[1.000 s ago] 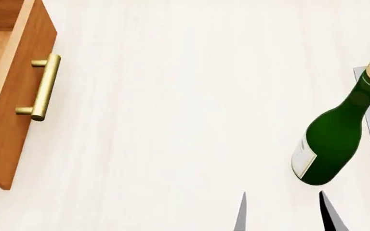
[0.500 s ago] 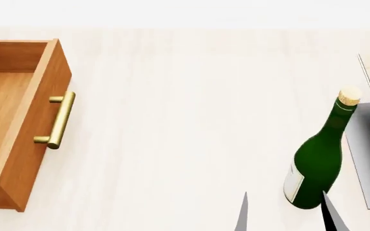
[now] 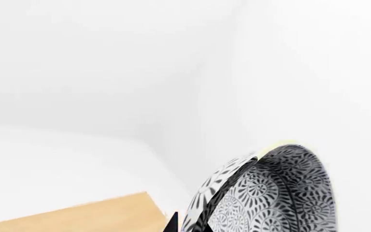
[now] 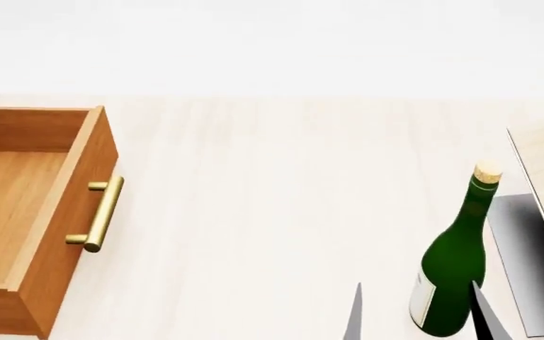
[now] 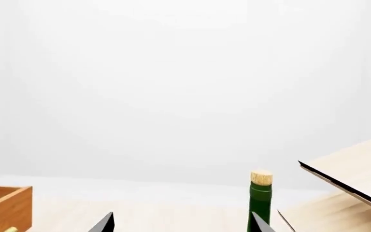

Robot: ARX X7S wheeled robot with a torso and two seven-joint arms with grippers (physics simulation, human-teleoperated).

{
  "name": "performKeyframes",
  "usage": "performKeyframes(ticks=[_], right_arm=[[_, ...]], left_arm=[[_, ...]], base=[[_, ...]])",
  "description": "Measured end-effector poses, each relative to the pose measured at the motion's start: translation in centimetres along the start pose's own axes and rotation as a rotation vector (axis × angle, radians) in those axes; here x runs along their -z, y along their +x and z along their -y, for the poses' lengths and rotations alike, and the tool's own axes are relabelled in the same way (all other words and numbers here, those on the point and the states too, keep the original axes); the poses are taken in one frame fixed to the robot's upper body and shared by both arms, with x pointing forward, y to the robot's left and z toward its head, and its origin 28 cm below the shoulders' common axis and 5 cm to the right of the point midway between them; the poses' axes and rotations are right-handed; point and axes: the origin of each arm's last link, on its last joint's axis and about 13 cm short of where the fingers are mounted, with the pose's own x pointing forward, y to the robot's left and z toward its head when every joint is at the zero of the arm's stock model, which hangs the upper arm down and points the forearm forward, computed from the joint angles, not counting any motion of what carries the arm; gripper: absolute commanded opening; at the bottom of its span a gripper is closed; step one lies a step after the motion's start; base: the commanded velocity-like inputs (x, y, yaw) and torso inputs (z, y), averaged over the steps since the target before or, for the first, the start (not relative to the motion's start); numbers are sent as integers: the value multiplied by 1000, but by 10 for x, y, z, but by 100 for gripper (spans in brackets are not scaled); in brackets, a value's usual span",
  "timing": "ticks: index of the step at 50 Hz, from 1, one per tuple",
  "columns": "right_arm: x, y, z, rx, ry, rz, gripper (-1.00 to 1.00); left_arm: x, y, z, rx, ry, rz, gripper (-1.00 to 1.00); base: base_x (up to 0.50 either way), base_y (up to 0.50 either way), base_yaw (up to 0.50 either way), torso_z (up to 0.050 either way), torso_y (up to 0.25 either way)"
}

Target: Put the bowl on top of the cabinet.

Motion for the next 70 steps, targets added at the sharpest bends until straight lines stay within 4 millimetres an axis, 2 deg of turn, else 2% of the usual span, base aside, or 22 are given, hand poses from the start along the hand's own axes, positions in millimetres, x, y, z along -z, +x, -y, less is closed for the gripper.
performKeyframes(ticks=[10,19,34,49,70], right_arm=[[1,1,0,1,-3,-2,100],[2,1,0,2,-4,-4,100],[3,2,1,6,-3,-13,100],[5,2,1,4,-5,-19,100],[6,2,0,0,-10,-24,100]], left_arm=[[12,7,-12,-33,8,-46,-100],[21,11,-5,14,1,-121,-100],[50,20,3,87,-183,-307,-100],[68,29,-7,-43,-248,-372,-100],[73,33,-27,-233,-248,-355,-100]], base=[[0,0,0,0,0],[0,0,0,0,0],[0,0,0,0,0],[0,0,0,0,0],[0,0,0,0,0]])
